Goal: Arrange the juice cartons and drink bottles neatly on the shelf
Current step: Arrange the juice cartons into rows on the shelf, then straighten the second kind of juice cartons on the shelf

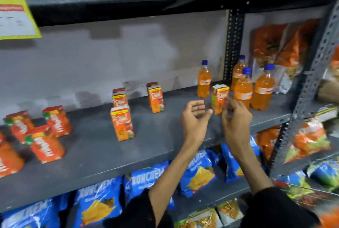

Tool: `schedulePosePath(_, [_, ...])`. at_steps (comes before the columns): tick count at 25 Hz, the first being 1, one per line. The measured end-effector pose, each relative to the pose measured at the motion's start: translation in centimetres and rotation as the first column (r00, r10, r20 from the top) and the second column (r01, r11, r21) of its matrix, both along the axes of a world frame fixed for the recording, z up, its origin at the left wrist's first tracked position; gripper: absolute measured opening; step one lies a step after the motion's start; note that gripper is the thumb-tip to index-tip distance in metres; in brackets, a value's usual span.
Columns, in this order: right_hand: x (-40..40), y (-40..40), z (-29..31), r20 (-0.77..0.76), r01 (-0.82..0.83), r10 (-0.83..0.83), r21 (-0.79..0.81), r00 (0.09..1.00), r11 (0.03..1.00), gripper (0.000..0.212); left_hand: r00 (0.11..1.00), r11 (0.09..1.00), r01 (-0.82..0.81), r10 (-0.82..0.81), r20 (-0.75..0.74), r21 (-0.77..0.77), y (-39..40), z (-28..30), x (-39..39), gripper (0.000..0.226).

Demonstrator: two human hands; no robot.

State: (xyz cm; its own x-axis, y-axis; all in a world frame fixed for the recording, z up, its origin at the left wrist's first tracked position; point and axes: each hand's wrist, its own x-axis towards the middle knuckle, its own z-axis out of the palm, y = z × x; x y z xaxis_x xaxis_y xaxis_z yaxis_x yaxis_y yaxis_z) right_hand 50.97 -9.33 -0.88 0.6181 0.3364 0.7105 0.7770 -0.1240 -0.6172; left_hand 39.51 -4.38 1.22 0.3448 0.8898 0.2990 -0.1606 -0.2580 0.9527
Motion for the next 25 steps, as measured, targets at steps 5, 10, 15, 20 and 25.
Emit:
schedulePosePath(5, [2.6,0.3,-0.4,-0.089,-0.091,0.084,-0.081,0.992,0.993,0.014,0.968,1.000,0.003,-0.002,-0.251,0.003,2.7,0.0,6.3,0.062])
schedulePosePath(10, [3.8,2.5,-0.2,-0.275,-0.240,0.192,-0.153,0.942,0.959,0.024,0.936,0.998,0.061,-0.068,-0.345,-0.032,4.7,-0.1,7.6,0.050])
schedulePosePath(15, [4.9,3.0,-0.2,-0.357,-0.368,0.311,-0.105,0.881,0.924,0.036,0.925,0.993,0.115,-0.108,-0.363,-0.003,5.1,0.1,6.8,0.048])
schedulePosePath(20, [3.6,3.3,0.1,-0.446,-0.514,0.452,-0.020,0.773,0.858,0.044,0.942,0.995,0.095,-0.086,-0.326,0.011,5.5,0.6,3.4,0.049])
schedulePosePath(25, [-0.4,4.3,1.0,-0.445,-0.685,0.638,0.071,0.628,0.725,0.039,0.973,1.000,0.023,-0.021,-0.231,0.006,5.6,0.8,-2.5,0.048])
